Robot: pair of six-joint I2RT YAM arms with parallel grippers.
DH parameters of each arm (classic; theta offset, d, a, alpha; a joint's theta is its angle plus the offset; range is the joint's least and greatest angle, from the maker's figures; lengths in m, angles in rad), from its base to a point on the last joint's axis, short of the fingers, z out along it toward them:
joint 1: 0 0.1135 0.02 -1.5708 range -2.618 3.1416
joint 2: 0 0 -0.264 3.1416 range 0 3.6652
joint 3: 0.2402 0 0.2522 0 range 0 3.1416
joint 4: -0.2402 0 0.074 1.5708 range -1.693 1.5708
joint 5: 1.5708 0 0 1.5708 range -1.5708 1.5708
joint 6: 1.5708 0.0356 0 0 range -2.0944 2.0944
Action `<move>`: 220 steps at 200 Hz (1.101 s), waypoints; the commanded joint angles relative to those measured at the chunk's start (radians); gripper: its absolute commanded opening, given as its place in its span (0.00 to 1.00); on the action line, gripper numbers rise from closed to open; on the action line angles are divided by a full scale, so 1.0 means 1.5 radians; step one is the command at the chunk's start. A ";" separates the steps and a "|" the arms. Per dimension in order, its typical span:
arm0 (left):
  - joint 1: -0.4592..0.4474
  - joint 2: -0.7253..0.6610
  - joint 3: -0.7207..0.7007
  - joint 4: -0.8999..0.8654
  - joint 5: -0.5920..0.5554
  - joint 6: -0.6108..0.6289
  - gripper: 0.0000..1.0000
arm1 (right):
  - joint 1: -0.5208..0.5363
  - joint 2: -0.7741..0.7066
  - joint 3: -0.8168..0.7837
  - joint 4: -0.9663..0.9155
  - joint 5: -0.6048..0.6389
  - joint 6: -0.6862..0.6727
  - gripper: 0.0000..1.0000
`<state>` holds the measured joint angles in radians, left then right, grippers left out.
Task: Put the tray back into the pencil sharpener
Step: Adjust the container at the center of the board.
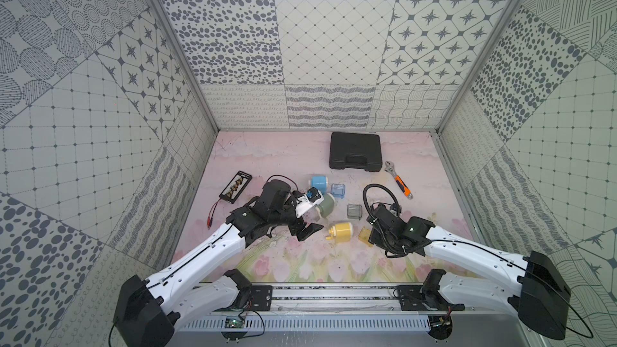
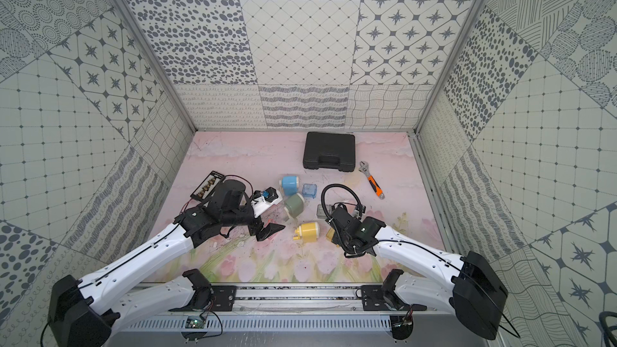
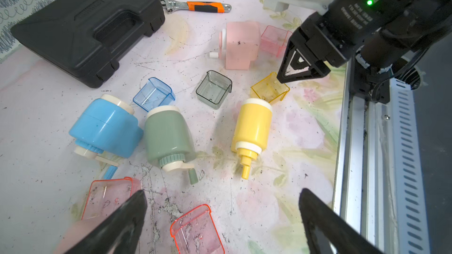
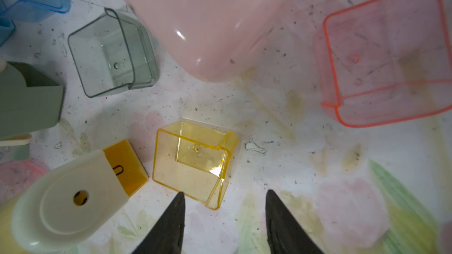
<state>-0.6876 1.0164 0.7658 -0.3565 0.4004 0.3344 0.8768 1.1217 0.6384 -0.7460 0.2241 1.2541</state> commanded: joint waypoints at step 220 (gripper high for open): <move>-0.055 0.111 0.102 -0.168 -0.026 0.145 0.99 | -0.018 0.067 0.002 0.037 0.015 -0.035 0.05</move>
<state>-0.7696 1.1954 0.9115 -0.5308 0.3519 0.4850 0.8513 1.2423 0.6170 -0.6743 0.2432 1.2480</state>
